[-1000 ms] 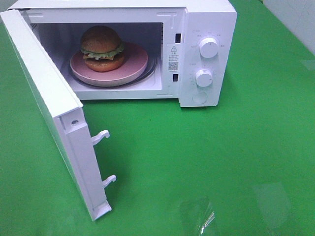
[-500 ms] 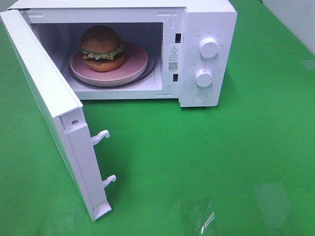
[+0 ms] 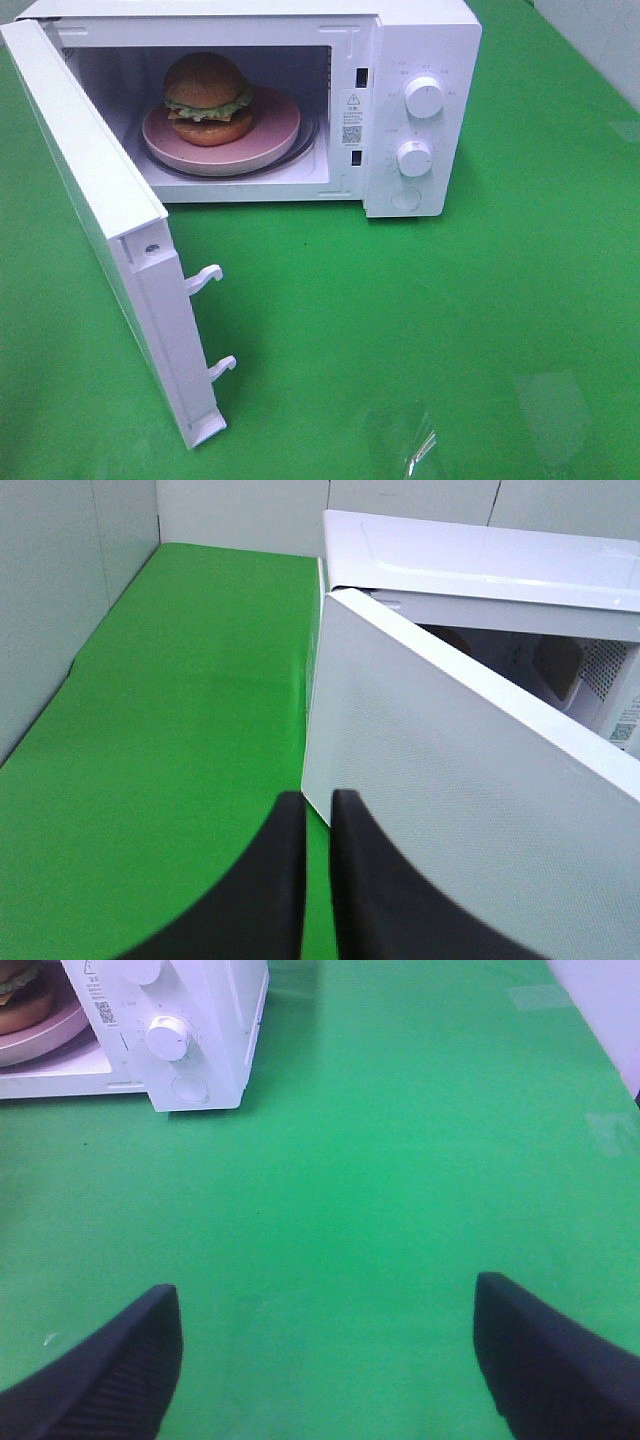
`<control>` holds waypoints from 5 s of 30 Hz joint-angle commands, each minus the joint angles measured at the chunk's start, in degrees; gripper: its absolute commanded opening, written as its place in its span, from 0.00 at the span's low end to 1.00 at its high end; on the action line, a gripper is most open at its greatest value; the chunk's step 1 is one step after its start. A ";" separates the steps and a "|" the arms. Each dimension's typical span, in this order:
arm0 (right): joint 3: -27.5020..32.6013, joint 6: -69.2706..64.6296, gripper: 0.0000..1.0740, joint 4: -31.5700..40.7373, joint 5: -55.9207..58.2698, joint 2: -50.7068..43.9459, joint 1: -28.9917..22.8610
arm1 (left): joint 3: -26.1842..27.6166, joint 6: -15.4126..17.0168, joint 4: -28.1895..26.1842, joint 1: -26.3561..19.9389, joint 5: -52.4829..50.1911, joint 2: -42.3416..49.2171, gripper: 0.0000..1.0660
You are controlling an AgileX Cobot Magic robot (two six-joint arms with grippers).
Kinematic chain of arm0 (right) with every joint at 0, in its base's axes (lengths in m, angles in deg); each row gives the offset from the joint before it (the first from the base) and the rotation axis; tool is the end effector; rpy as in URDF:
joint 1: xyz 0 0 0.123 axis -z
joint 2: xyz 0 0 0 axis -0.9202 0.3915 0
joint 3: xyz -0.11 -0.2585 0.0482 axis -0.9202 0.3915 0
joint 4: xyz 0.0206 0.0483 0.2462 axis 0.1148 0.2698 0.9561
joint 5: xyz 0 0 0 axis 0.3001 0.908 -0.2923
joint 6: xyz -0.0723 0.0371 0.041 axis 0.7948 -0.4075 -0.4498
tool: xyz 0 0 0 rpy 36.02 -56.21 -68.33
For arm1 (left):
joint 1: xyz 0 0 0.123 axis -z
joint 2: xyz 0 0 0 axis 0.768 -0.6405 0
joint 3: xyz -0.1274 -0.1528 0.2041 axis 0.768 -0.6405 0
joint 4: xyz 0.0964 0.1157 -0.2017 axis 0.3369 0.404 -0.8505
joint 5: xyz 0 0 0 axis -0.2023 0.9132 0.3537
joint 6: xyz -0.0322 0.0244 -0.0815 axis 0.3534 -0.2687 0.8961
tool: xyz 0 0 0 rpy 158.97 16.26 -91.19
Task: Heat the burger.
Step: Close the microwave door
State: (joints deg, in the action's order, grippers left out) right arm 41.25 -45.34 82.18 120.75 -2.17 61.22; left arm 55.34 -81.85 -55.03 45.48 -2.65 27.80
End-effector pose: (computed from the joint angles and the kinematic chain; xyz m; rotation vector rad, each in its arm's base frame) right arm -0.0028 -0.0047 0.2822 -0.0163 1.9807 0.0514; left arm 0.0357 -0.0097 0.3158 -0.0450 1.7973 -0.1221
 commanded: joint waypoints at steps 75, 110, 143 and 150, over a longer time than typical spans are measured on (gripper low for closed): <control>0.06 0.11 0.71 -0.29 0.17 -1.55 0.34 | -9.34 21.08 36.04 16.62 -91.10 -77.12 0.00; 0.06 0.11 0.71 -0.29 0.17 -1.55 0.34 | 12.43 15.58 20.86 34.84 -87.03 -92.76 0.00; 0.06 0.23 0.71 -0.23 0.17 -1.55 0.34 | 33.92 15.47 14.78 35.41 -80.56 -105.31 0.00; 0.06 0.29 0.71 -0.23 0.17 -1.55 0.34 | 33.35 15.64 16.90 37.13 -76.38 -104.34 0.00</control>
State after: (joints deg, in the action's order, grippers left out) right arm 41.25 -45.34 82.18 120.75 -2.17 61.22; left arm 87.48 -66.67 -31.08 83.23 -82.58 -77.16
